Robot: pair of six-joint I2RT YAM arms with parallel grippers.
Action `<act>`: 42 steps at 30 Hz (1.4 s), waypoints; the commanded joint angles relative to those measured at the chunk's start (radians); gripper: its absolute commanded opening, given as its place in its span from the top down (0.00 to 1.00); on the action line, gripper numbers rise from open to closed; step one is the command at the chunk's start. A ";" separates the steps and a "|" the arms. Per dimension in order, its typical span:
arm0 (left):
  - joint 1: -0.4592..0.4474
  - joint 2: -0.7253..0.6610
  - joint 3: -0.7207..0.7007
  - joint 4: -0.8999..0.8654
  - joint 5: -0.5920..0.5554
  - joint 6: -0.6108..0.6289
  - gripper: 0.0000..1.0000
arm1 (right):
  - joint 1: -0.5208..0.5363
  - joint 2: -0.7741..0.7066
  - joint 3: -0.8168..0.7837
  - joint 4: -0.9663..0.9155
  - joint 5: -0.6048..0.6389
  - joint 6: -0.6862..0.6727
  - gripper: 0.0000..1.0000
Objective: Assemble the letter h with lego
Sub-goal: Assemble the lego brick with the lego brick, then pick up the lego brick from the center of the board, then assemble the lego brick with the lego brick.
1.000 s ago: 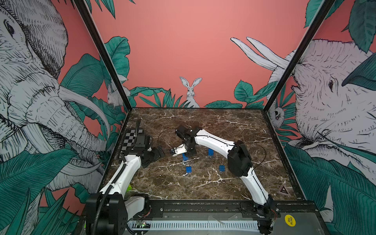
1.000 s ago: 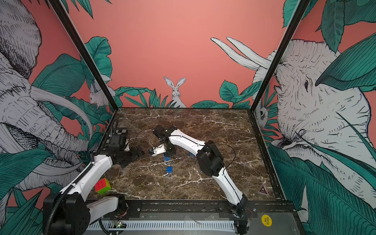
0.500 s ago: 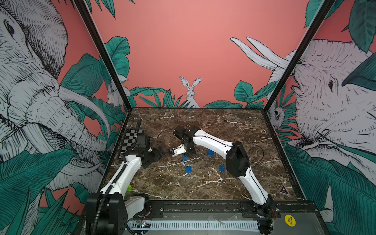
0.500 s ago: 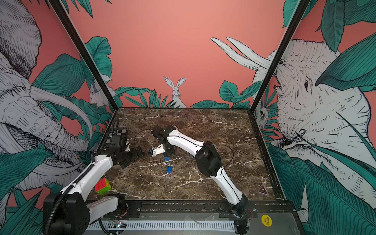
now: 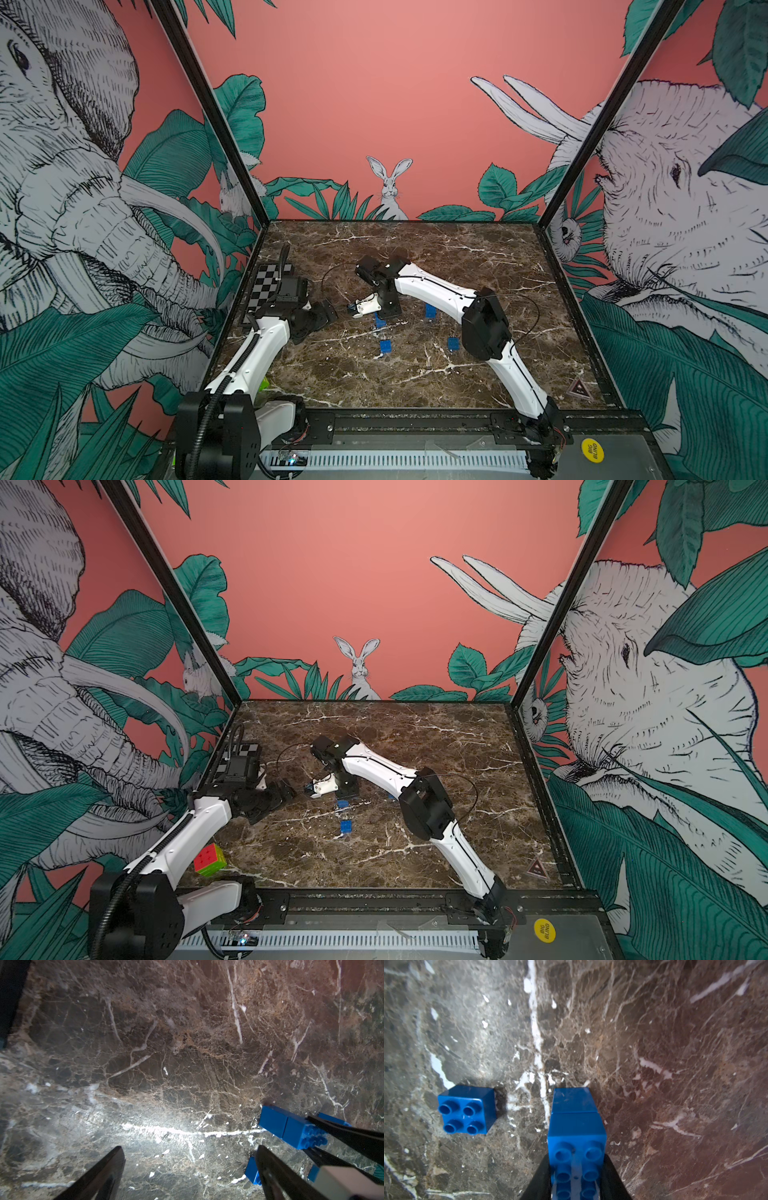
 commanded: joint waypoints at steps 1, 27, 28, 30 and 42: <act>-0.007 0.018 0.038 -0.005 0.016 0.017 0.01 | -0.020 -0.050 -0.014 -0.063 0.038 0.029 1.00; -0.098 0.103 0.112 0.012 -0.007 0.019 0.01 | -0.176 -0.289 -0.326 0.050 -0.087 0.082 1.00; -0.098 0.102 0.111 0.013 -0.007 0.019 0.01 | -0.179 -0.293 -0.339 0.061 -0.086 0.079 1.00; -0.098 0.100 0.110 0.012 -0.013 0.020 0.01 | -0.180 -0.298 -0.354 0.075 -0.090 0.075 1.00; -0.105 0.096 0.101 0.014 -0.016 0.014 0.01 | -0.209 -0.297 -0.398 0.111 -0.110 0.058 1.00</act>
